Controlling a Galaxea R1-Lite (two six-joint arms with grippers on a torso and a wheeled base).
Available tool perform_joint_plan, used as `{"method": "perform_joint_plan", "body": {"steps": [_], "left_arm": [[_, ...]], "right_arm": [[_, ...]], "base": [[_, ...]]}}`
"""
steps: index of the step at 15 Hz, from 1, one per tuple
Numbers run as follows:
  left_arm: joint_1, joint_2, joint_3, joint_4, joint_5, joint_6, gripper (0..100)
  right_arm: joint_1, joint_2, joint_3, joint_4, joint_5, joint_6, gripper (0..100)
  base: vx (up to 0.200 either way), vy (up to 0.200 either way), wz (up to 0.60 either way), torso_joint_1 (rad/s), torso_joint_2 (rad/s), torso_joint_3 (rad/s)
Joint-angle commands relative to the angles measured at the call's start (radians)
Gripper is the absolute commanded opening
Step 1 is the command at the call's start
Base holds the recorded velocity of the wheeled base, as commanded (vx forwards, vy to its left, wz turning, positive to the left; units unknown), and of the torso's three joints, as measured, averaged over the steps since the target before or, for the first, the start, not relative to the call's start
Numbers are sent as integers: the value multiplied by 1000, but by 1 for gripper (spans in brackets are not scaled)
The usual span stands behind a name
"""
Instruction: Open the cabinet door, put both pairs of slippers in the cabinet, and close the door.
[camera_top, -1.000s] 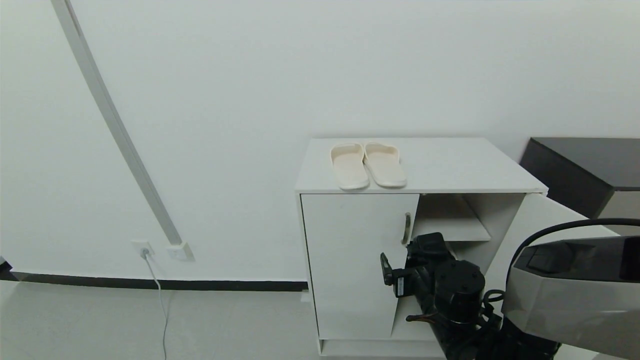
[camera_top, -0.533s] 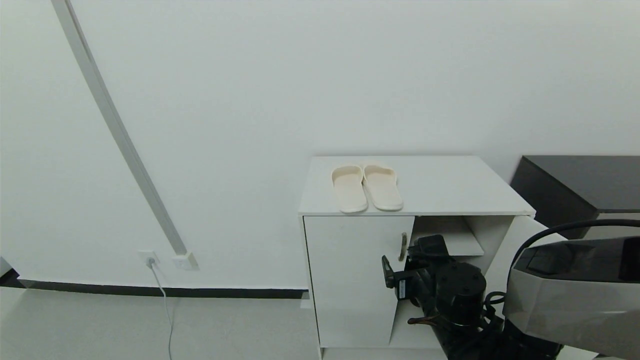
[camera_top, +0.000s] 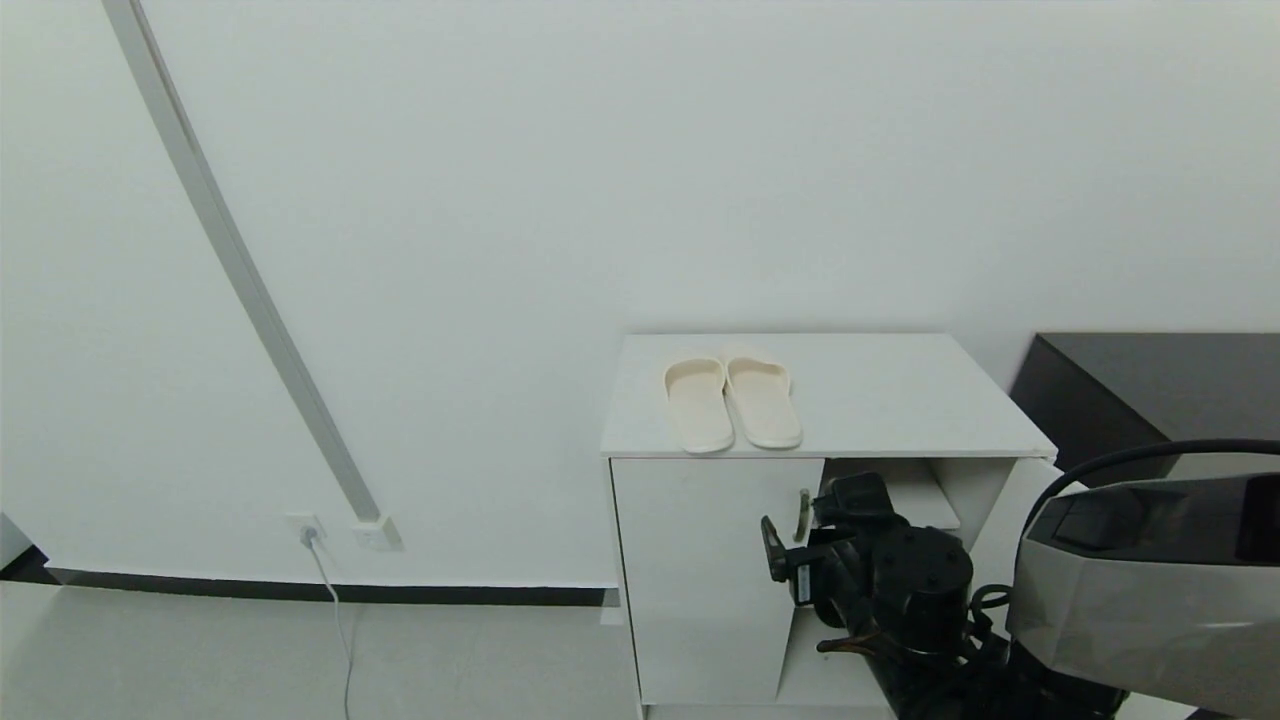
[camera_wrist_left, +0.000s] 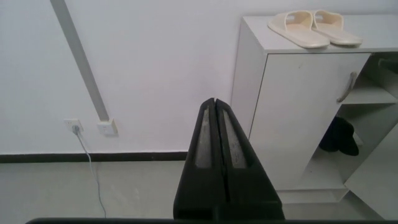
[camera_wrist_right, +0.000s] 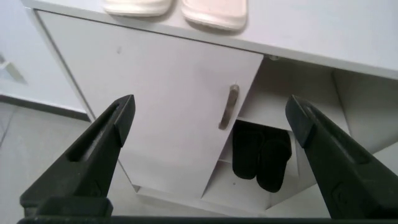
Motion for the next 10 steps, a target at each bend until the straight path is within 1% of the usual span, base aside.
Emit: {"method": "perform_joint_plan", "body": {"steps": [1,4,5,6,7,8,9,10], "left_arm": [[0,1,0,1,0,3,0],[0,1,0,1,0,2,0],[0,1,0,1,0,2,0],[0,1,0,1,-1,3,0],[0,1,0,1,-1,3,0],[0,1,0,1,-1,3,0],[0,1,0,1,-1,3,0],[0,1,0,1,-1,3,0]], "right_arm": [[0,1,14,-1,14,-1,100],[6,-19,3,-1,23,-14,100],[9,-45,-29,-1,35,-17,100],[4,-78,-96,78,40,-17,100],[1,-123,-155,217,40,5,100],[1,-154,-205,331,40,46,100],[4,-175,-286,461,40,105,100],[4,-197,-336,558,40,143,100]], "base": [[0,0,0,66,-154,-71],[0,0,0,9,-17,-12],[0,0,0,0,0,0],[0,0,0,0,0,0],[0,0,0,0,0,0],[0,0,0,0,0,0],[0,0,0,0,0,0],[0,0,0,0,0,0]]}}
